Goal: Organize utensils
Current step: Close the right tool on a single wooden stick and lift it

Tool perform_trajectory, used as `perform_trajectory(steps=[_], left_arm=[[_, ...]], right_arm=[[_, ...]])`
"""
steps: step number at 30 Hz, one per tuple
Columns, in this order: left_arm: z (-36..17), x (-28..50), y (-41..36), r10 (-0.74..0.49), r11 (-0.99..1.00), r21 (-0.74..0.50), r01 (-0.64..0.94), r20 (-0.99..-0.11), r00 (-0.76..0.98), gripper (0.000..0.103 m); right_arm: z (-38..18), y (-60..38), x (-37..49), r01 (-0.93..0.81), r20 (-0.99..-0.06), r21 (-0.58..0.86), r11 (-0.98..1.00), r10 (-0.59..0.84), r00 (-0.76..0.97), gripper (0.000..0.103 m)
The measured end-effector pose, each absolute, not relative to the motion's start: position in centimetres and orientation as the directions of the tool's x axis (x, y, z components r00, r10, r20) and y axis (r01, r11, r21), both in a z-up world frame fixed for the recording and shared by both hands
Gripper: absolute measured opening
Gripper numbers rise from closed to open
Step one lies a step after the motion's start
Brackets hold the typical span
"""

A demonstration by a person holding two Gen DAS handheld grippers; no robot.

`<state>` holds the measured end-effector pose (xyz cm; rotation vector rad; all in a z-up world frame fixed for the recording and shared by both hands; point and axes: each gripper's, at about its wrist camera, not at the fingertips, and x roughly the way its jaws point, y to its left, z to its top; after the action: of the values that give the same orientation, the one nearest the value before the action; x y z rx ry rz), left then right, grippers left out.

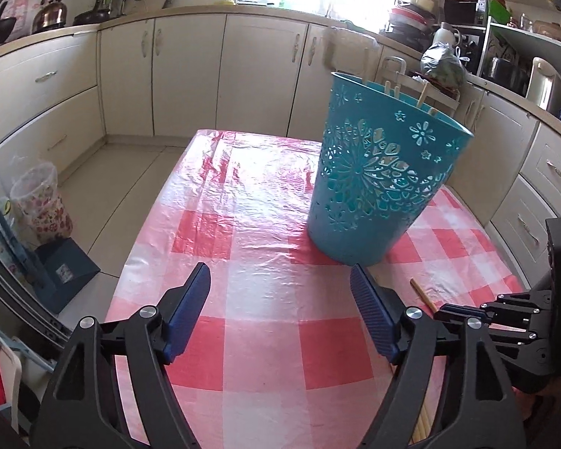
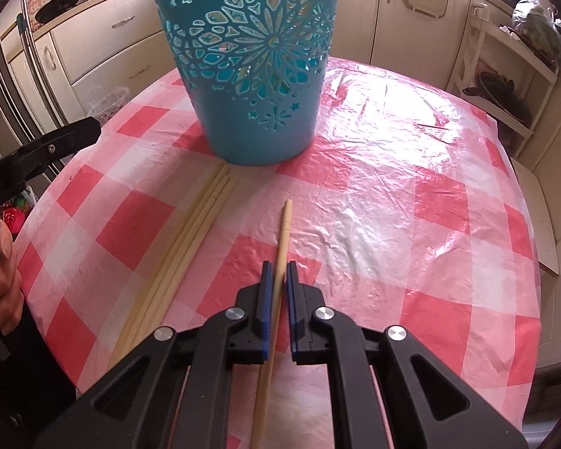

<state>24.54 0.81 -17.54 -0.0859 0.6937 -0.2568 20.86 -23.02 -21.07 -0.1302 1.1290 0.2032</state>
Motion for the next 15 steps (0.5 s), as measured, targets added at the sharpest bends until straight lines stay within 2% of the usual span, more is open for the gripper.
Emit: perform_trajectory(steps=[7,12,15], left_arm=[[-17.5,24.2,-0.5,-0.265,0.963,-0.134,0.233,-0.624,0.735,0.077],[-17.5,24.3,-0.9,-0.267,0.962,-0.135,0.236,-0.632,0.727,0.078],[-17.3,24.1,-1.1,-0.267,0.962,-0.133,0.237,-0.634,0.726,0.078]], right_arm=[[-21.2,-23.9,20.7,-0.202,-0.912,0.045,0.978,0.122,0.391,0.006],[-21.4,-23.1,20.6,-0.254,-0.908,-0.023,0.967,0.086,0.409,0.006],[-21.2,-23.4,20.4,-0.234,-0.904,0.002,0.972,0.102,0.416,0.006]])
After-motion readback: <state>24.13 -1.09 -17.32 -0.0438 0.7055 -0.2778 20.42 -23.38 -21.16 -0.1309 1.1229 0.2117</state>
